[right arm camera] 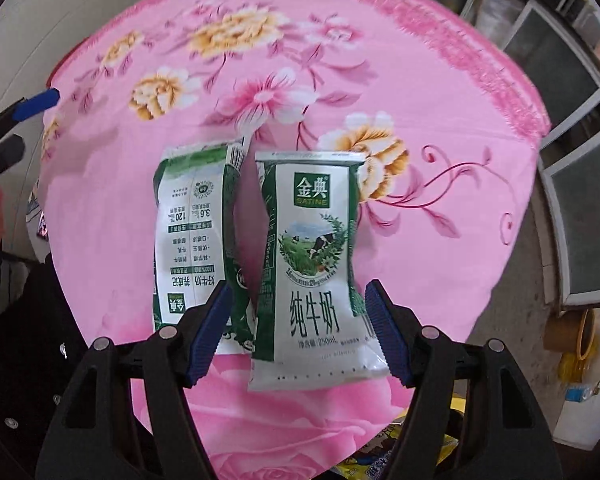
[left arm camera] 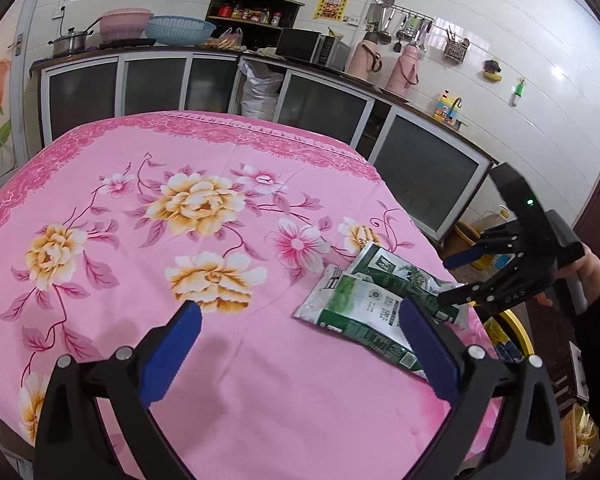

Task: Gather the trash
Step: 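Grasp a green milk pouch with the left tool while the right tool grasps a Satine milk carton, then carry the milk pouch with the left tool while the right tool carries the carton to the bin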

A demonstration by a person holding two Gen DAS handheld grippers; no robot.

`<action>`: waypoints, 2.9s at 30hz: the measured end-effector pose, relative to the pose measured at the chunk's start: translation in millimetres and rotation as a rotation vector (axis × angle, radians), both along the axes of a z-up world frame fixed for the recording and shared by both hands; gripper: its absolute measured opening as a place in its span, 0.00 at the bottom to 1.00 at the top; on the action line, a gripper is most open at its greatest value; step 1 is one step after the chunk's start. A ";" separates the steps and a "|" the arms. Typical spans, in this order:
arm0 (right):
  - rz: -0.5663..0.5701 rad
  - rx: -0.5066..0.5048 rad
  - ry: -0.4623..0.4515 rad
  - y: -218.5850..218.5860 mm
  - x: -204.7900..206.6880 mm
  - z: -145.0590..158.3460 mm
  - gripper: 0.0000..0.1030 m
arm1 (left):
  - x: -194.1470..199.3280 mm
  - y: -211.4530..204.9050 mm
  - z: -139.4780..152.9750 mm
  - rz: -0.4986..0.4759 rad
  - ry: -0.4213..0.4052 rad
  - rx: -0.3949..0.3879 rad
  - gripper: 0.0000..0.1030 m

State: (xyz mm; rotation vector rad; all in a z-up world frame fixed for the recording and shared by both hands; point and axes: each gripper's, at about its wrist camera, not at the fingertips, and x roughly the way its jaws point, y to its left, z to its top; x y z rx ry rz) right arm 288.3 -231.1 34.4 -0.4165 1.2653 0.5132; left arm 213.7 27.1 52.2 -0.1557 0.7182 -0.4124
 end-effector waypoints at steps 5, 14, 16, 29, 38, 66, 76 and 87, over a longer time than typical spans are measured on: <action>-0.012 -0.010 0.054 7.4 15.9 -15.7 0.63 | 4.0 13.8 -5.9 0.021 0.016 -0.024 0.93; -0.071 0.000 0.122 6.9 34.8 -36.0 0.51 | 5.6 21.6 -7.5 0.038 0.010 -0.018 0.93; -0.073 0.028 0.106 4.6 33.4 -32.0 0.50 | 3.8 19.3 -4.6 0.025 -0.006 0.003 0.93; -0.244 0.324 -0.066 -79.5 -15.0 48.4 0.50 | -29.2 -102.2 14.1 -0.593 -0.309 0.585 0.93; -0.384 0.378 -0.160 -159.0 -100.7 66.3 0.51 | -48.7 -172.7 10.9 -0.970 -0.420 0.821 0.93; -0.518 0.434 -0.216 -224.9 -146.4 53.3 0.51 | -27.7 -235.8 -80.2 -1.830 -0.140 1.466 0.93; -0.525 0.430 -0.218 -218.0 -144.2 53.4 0.51 | -24.2 -228.7 -90.5 -1.810 -0.128 1.384 0.67; -0.552 0.470 -0.275 -217.1 -167.7 76.6 0.51 | -28.5 -210.0 11.3 -1.591 -0.299 1.060 0.67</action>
